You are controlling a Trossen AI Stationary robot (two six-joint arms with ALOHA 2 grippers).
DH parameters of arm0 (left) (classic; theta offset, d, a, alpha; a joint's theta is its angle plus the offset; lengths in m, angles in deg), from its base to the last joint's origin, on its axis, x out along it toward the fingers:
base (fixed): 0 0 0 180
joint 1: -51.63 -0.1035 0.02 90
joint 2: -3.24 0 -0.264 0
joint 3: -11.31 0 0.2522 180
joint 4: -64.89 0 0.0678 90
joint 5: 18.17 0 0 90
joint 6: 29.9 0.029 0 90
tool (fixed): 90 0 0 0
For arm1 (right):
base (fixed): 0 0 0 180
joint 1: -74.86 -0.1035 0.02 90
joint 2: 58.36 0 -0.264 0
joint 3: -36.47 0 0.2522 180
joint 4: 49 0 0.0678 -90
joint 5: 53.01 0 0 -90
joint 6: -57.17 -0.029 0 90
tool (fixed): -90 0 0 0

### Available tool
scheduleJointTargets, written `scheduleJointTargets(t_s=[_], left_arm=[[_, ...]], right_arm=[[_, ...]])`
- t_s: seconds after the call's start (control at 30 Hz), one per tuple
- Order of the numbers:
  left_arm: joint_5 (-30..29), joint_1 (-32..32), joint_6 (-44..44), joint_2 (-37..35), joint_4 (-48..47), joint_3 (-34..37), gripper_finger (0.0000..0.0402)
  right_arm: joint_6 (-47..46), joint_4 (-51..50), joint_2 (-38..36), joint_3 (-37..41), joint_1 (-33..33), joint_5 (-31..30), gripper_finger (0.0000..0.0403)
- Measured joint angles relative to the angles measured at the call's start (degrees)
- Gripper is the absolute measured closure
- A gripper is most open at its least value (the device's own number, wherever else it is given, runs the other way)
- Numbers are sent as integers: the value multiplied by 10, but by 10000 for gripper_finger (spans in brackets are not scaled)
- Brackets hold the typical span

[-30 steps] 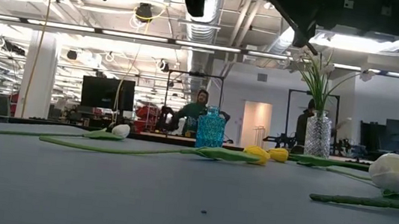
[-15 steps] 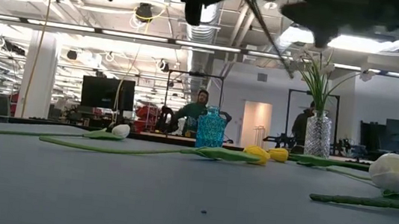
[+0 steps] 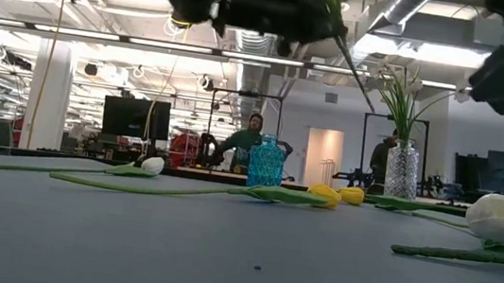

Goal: Sort flowers into vase by color
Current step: Put the white flowers into the transparent vase

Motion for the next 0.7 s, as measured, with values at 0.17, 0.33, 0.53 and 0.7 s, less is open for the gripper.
scheduleJointTargets(t_s=[0.17,0.33,0.53,0.7], left_arm=[[38,-38,0,65,-75,-136,401],[81,-61,-1,139,-177,-259,401],[143,-68,-27,213,-193,-347,401],[140,-68,-15,220,-189,-353,401]], right_arm=[[-50,-12,6,0,-36,-27,203],[-76,-15,7,0,-56,-59,209],[-74,-15,6,0,-57,-81,216],[-73,-17,6,0,-57,-81,221]])
